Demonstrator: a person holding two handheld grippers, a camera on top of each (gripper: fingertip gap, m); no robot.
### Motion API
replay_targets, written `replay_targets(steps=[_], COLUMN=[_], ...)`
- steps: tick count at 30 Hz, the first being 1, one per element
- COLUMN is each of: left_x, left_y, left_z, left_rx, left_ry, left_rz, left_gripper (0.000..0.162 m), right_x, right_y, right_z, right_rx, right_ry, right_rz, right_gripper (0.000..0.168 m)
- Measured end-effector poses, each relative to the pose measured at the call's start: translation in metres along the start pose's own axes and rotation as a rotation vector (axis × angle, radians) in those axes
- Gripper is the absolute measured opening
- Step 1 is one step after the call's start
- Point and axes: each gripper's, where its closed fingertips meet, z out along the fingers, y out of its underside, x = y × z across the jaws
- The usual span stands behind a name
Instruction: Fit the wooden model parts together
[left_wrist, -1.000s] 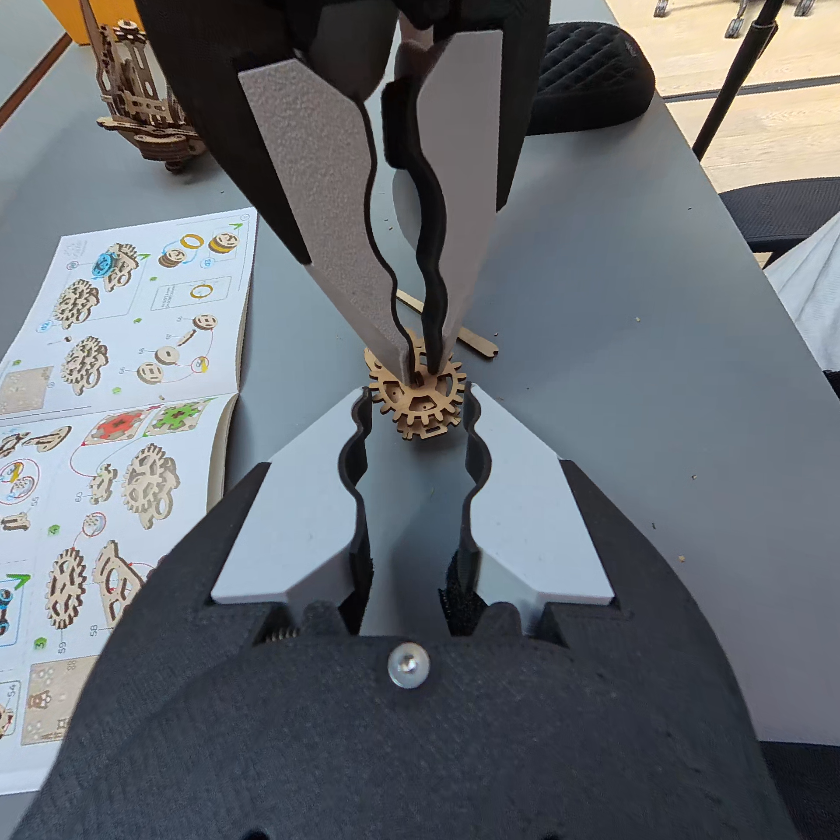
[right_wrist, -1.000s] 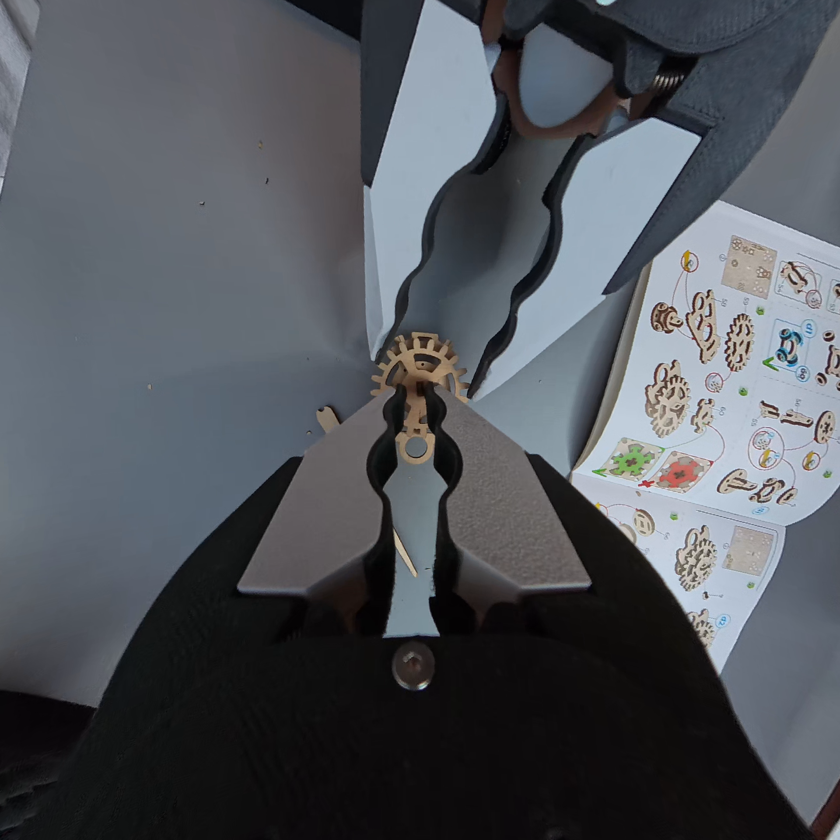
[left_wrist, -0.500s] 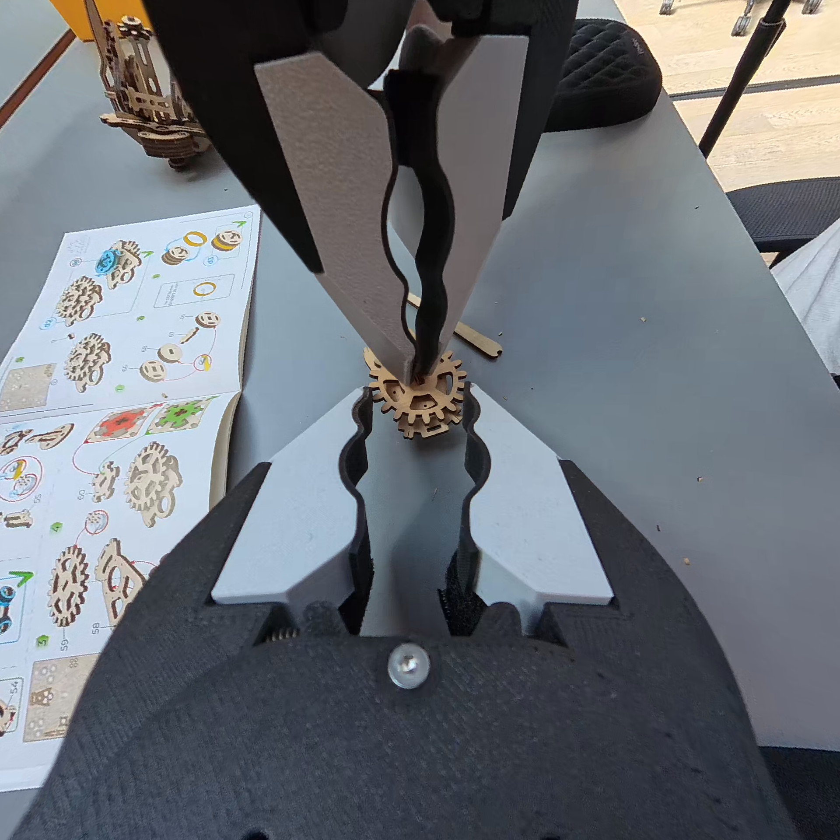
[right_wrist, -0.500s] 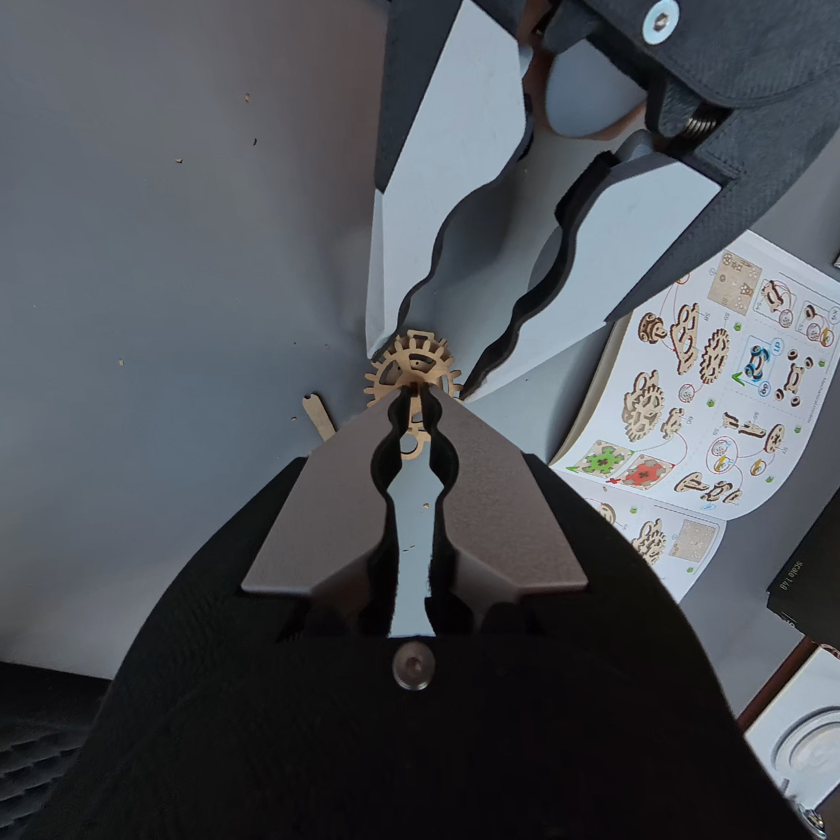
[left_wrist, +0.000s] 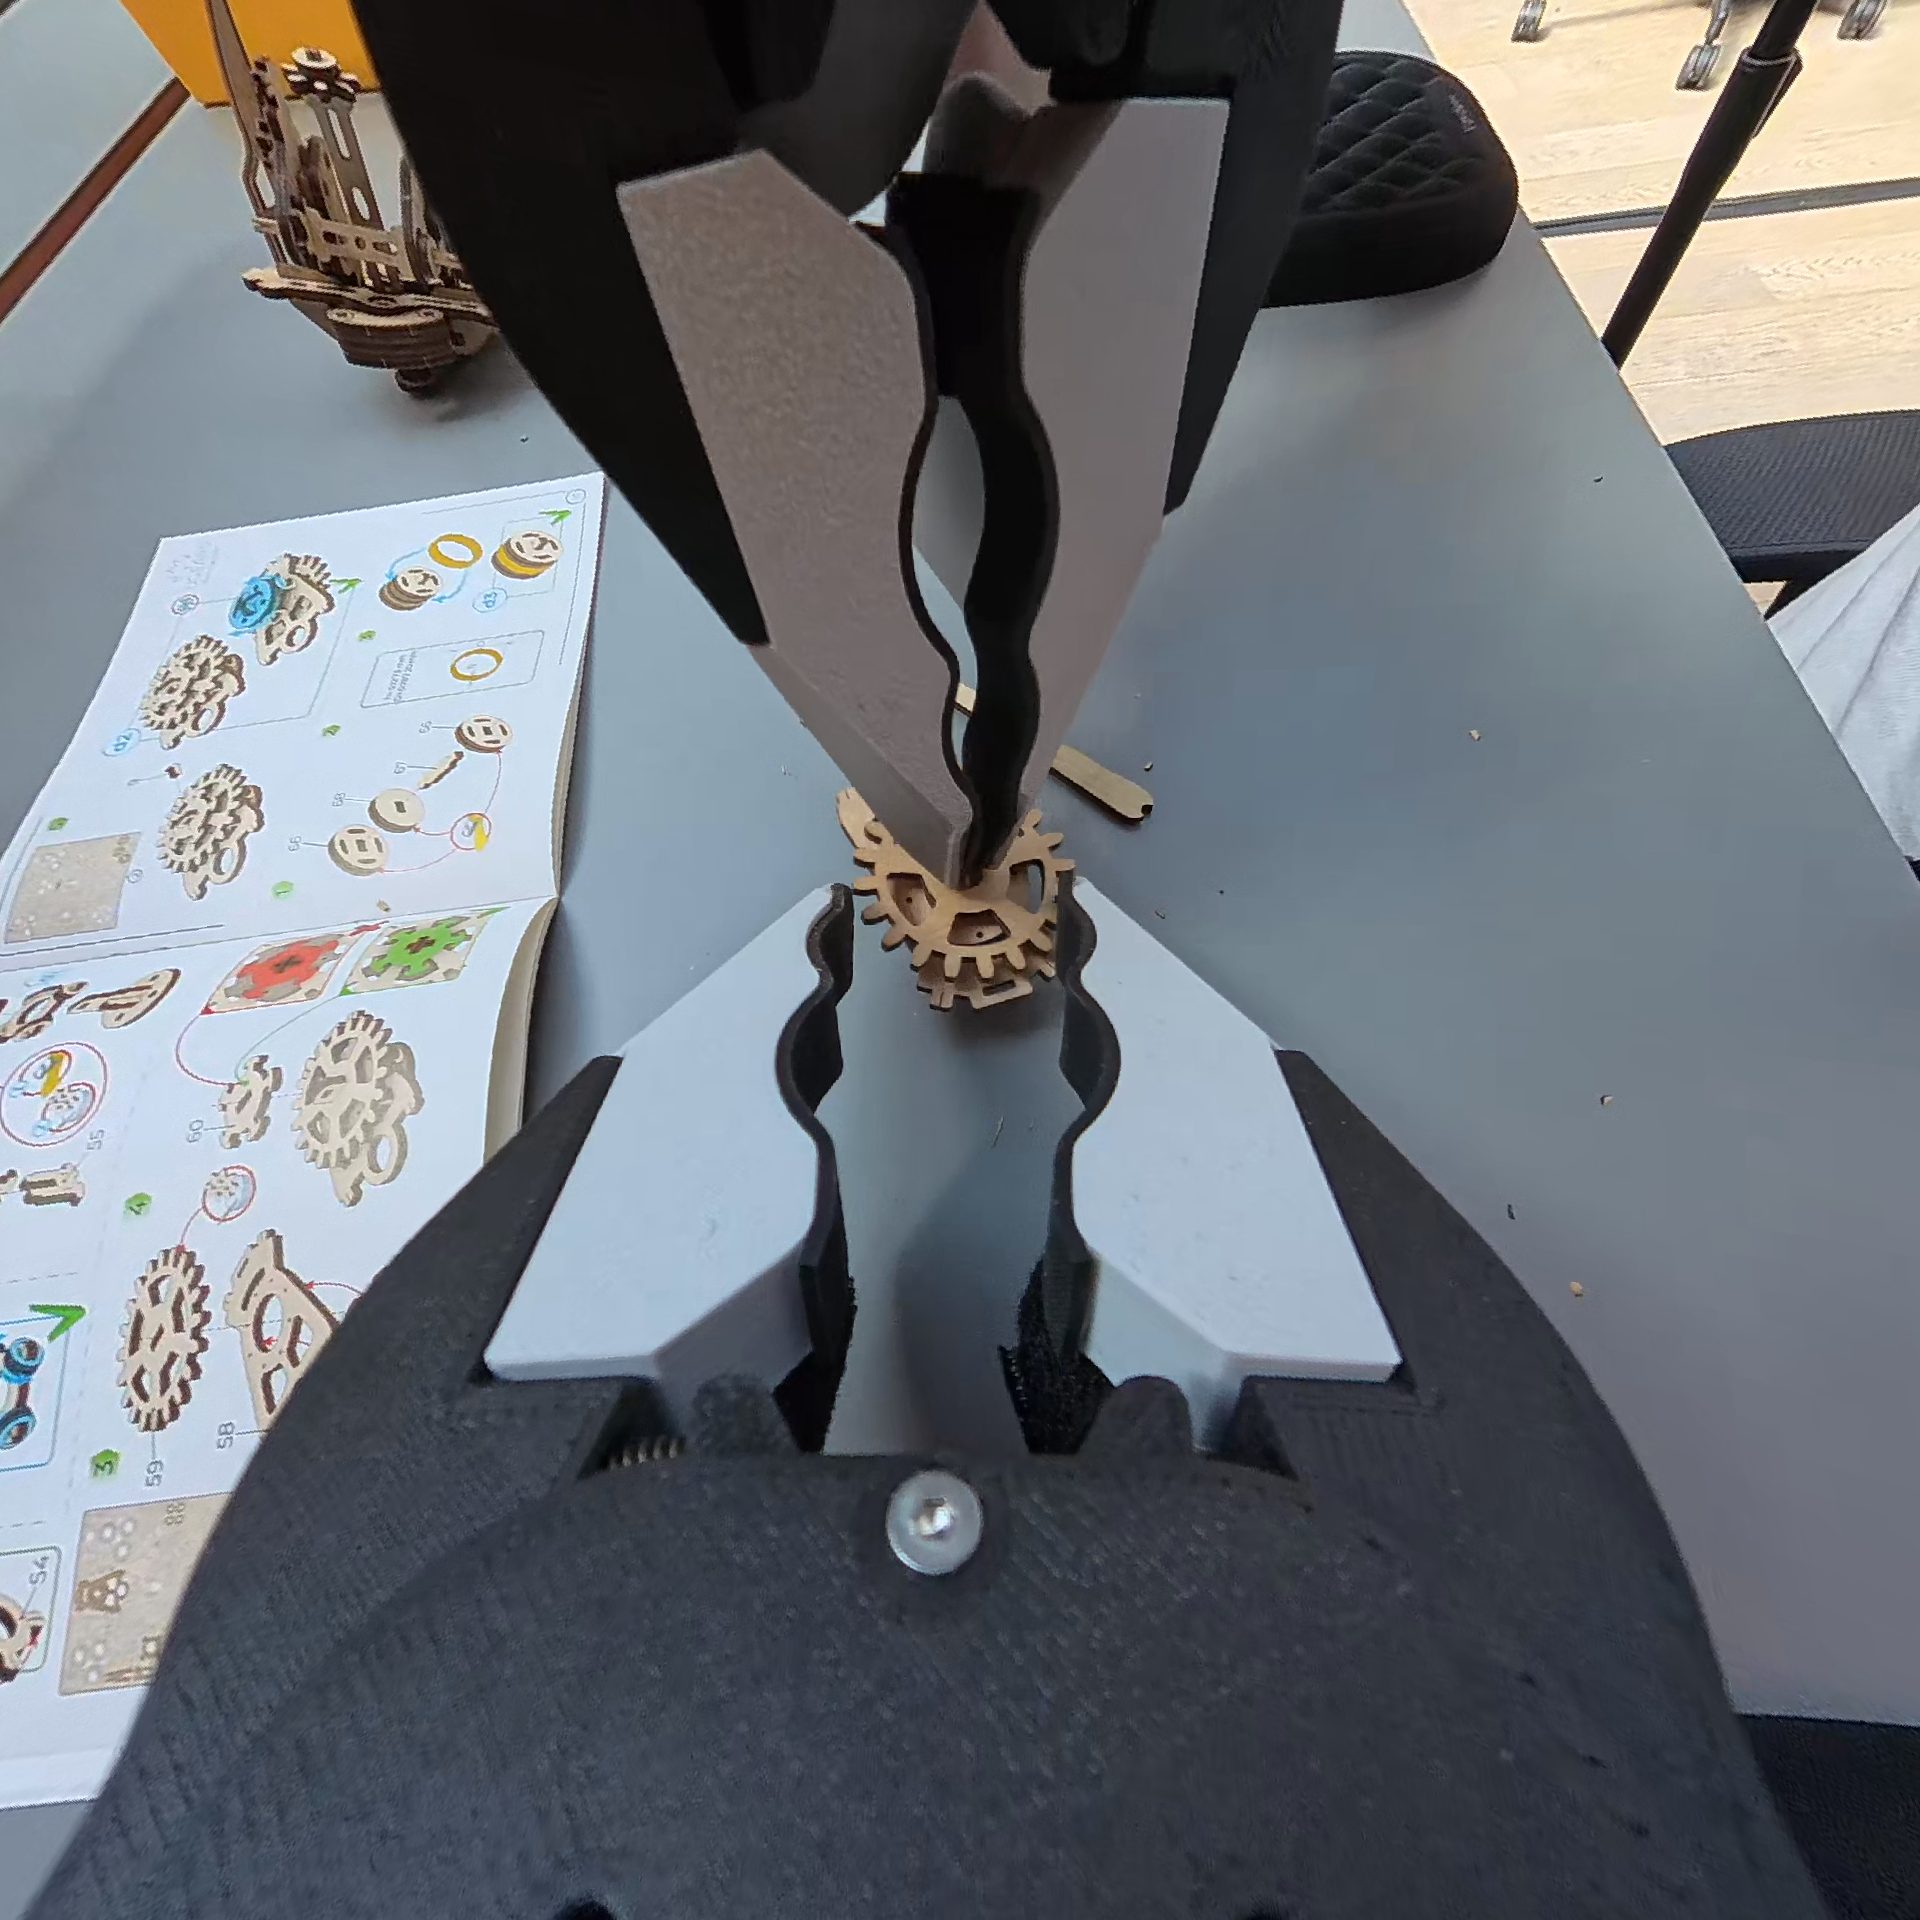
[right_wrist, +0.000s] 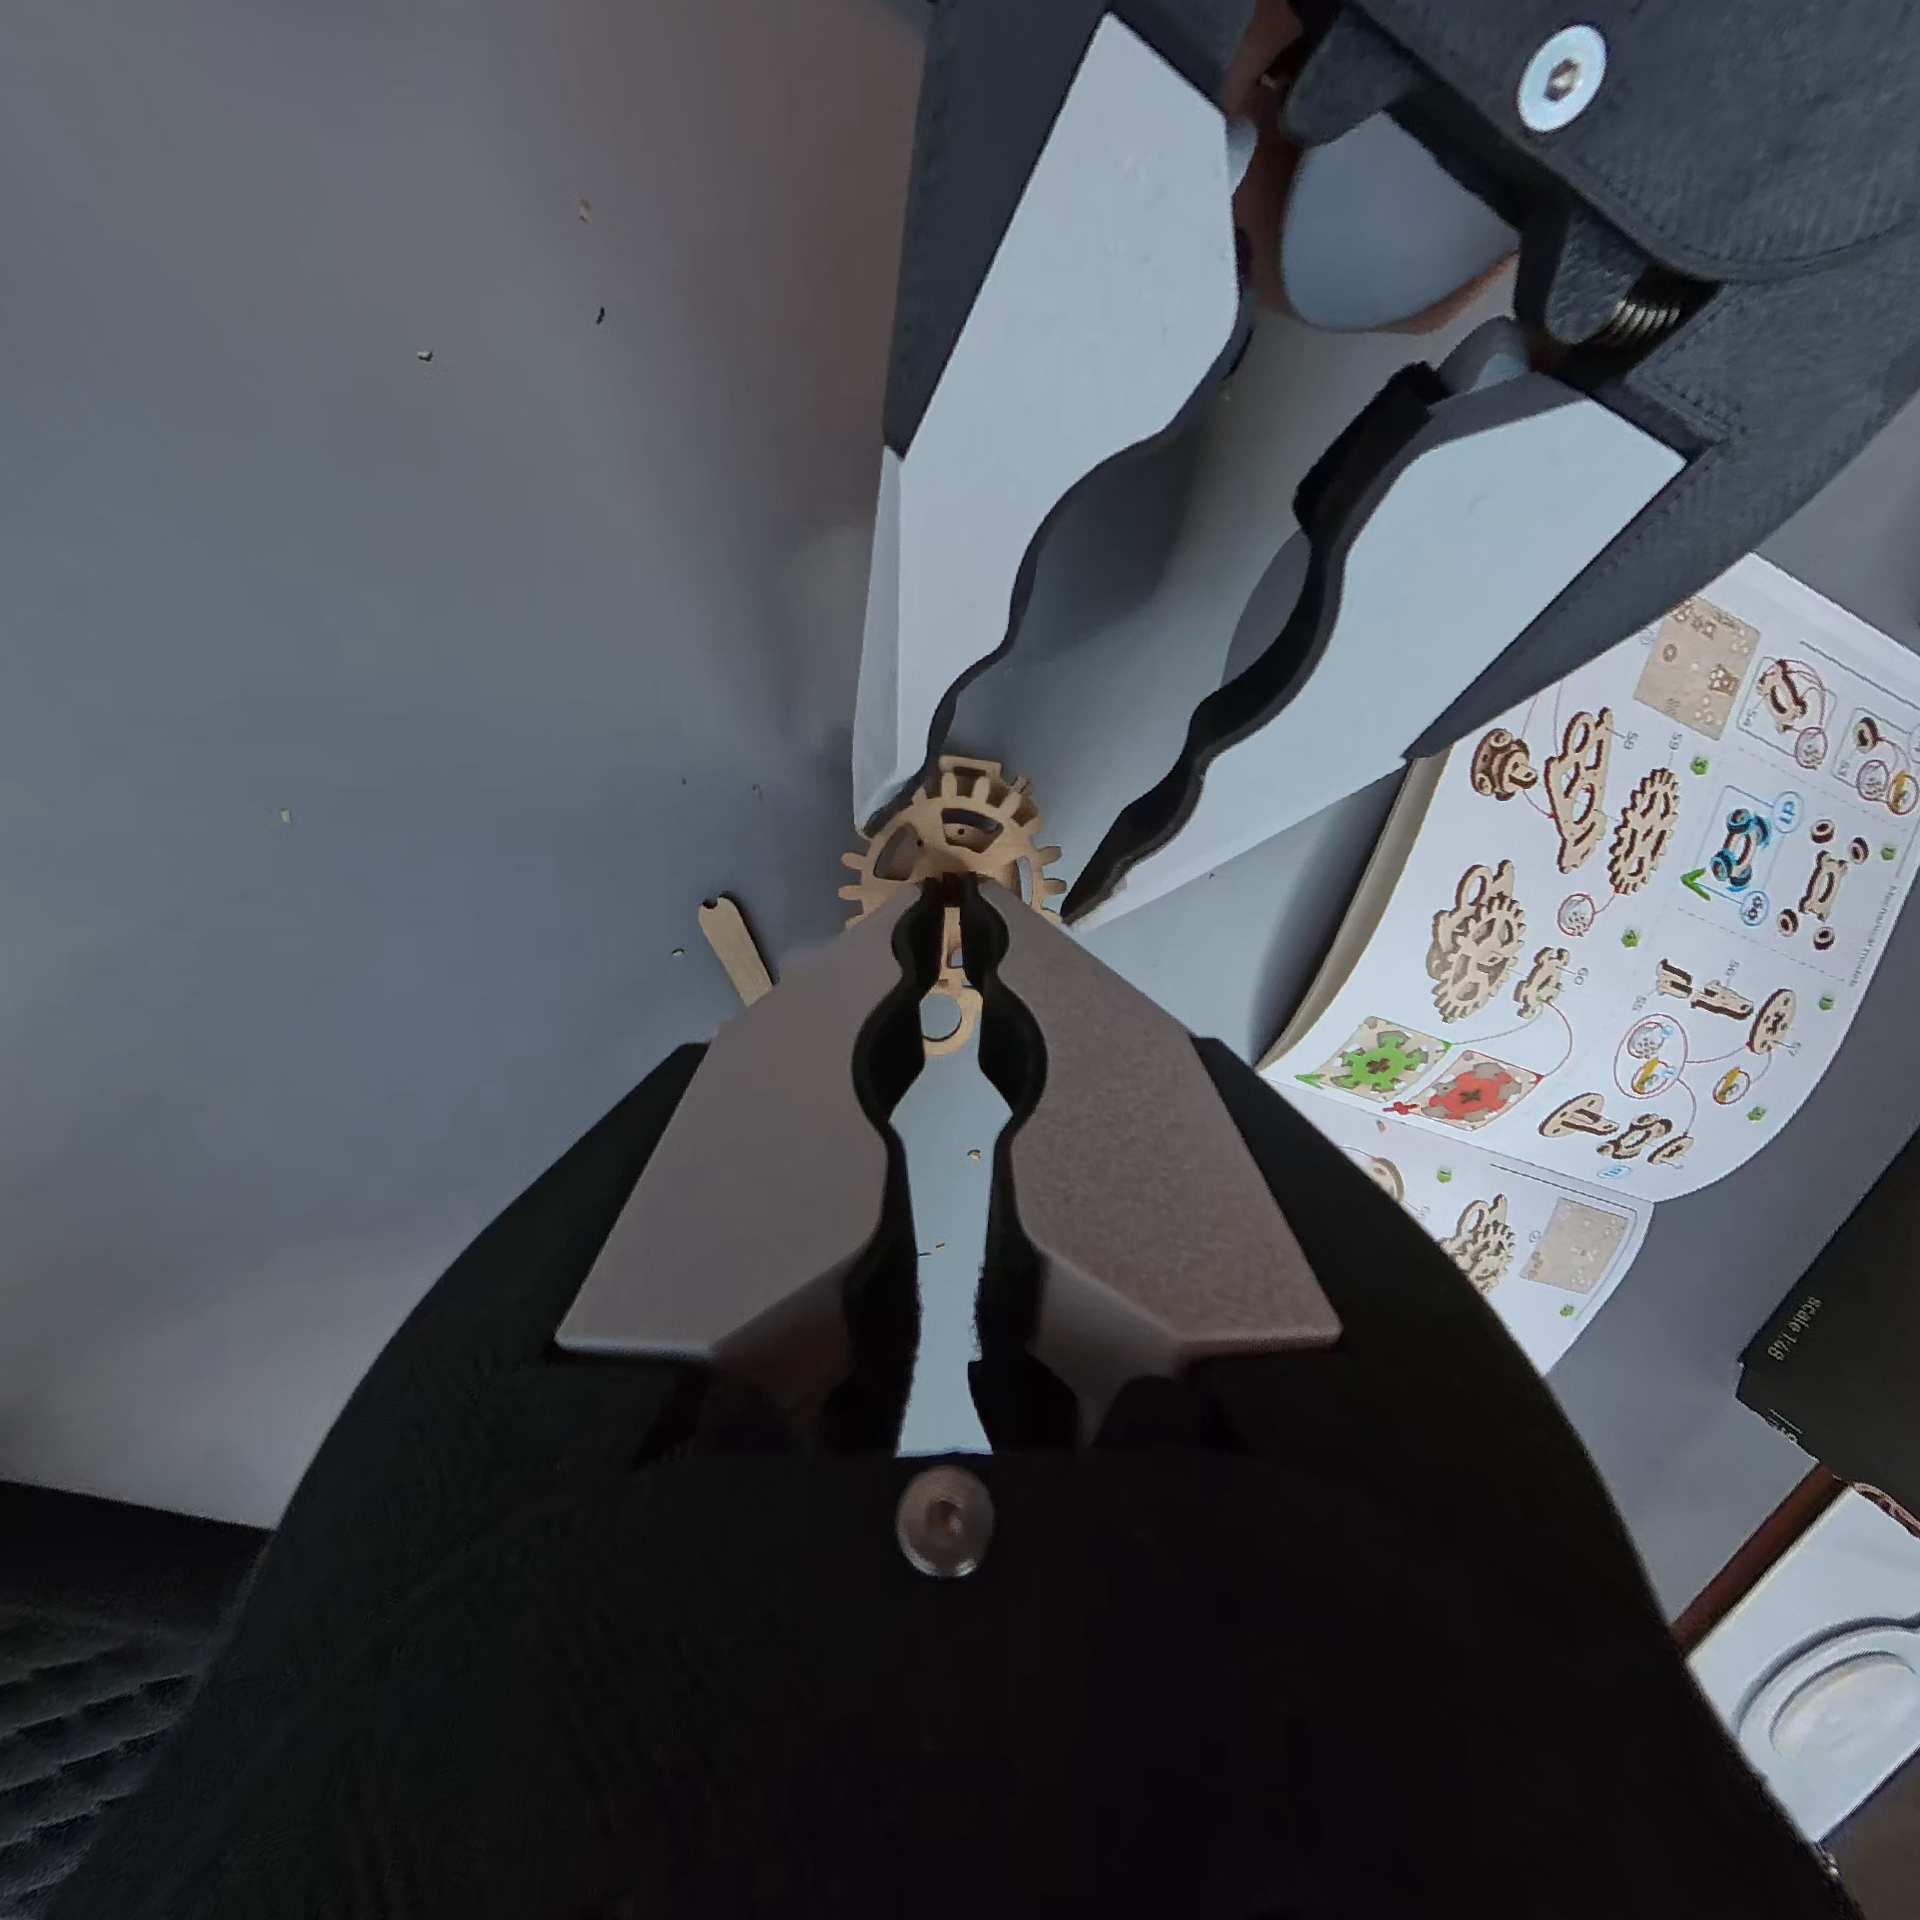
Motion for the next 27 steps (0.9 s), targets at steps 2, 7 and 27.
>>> replay_targets(steps=[2,7,27], left_x=[0.000,-0.002,-0.012], left_y=[0.000,-0.001,-0.007], left_z=[0.000,-0.002,-0.016], left_rx=[-0.003,0.012,0.080], left_ry=[-0.005,-0.010,-0.020], left_rz=[0.003,-0.009,-0.075], left_gripper=[0.039,0.044,0.046], right_x=[0.000,0.001,0.007], right_y=[0.002,0.006,0.021], right_z=[0.000,-0.002,-0.023], right_rx=[-0.008,0.025,0.135], right_ry=[0.005,0.011,-0.060], right_rz=[-0.004,0.024,0.181], right_gripper=[0.002,0.002,0.001])
